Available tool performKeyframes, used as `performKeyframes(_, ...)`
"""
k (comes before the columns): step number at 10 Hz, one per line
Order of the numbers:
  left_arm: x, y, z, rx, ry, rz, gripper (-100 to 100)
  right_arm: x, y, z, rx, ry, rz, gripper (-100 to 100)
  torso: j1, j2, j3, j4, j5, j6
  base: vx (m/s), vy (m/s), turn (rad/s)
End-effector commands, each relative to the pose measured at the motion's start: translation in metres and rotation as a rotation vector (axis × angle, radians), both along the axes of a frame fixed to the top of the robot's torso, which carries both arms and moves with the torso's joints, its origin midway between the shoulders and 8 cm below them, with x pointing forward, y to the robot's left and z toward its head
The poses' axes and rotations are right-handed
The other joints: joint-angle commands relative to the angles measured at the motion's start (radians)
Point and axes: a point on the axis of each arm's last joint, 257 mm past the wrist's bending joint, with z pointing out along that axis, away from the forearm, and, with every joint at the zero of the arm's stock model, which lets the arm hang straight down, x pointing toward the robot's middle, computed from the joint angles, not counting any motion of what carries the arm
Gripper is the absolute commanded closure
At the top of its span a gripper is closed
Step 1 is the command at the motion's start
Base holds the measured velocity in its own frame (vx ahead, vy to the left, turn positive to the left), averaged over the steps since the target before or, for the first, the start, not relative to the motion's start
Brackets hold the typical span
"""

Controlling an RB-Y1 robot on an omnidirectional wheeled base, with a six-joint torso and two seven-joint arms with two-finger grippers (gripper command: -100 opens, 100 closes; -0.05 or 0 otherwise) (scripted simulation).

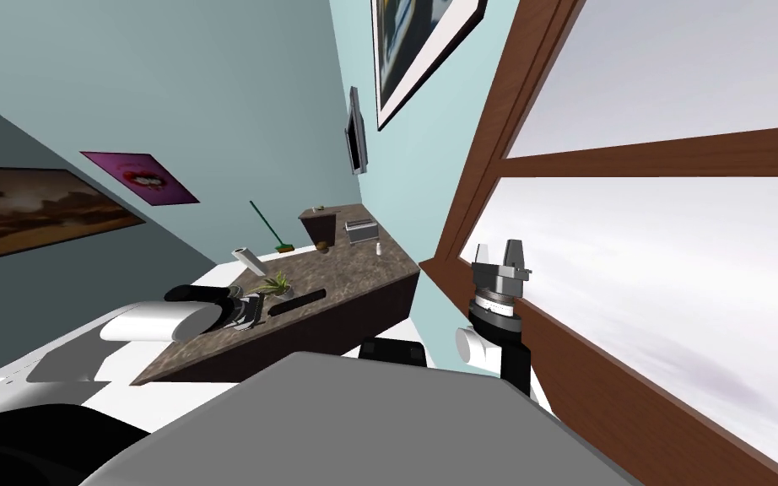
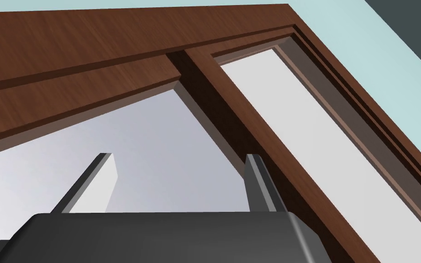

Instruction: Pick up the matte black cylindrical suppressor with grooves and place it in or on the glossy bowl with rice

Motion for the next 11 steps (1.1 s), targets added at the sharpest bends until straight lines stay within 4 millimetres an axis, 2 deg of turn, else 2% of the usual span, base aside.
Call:
performKeyframes(1,0.002,0.008,0.012,0.019,0.002,-0.008,-100,0.000,0.000,0.000,0.000,0.000,0.000,0,0.000,0.000,0.000,0.000,0.000,0.000,0.003,-0.077,0.217)
performKeyframes(3,0.004,0.014,0.027,0.037,0.001,-0.016,-100,0.000,0.000,0.000,0.000,0.000,0.000,0,-0.001,0.002,0.001,0.000,0.000,0.000,-0.016,-0.075,0.194)
performKeyframes(4,0.003,0.012,0.027,0.019,0.007,-0.004,-100,0.000,0.000,0.000,0.000,0.000,0.000,0,-0.001,0.002,0.001,0.001,0.000,0.000,-0.011,-0.038,-0.187)
performKeyframes(6,-0.005,0.003,0.011,-0.020,0.036,0.017,-100,0.000,0.002,0.000,0.000,-0.001,0.005,0,-0.001,0.003,0.002,0.000,-0.001,0.006,-0.012,0.049,-0.321)
performKeyframes(9,-0.026,-0.018,-0.023,-0.098,0.109,0.059,-100,0.000,0.002,0.001,0.000,-0.001,0.006,0,-0.001,0.004,0.002,0.001,-0.001,0.007,-0.018,0.092,-0.392)
performKeyframes(11,-0.041,-0.031,-0.042,-0.140,0.153,0.081,-100,0.000,0.002,0.001,0.000,-0.001,0.006,0,-0.001,0.007,0.004,0.002,-0.001,0.006,-0.069,0.082,-0.245)
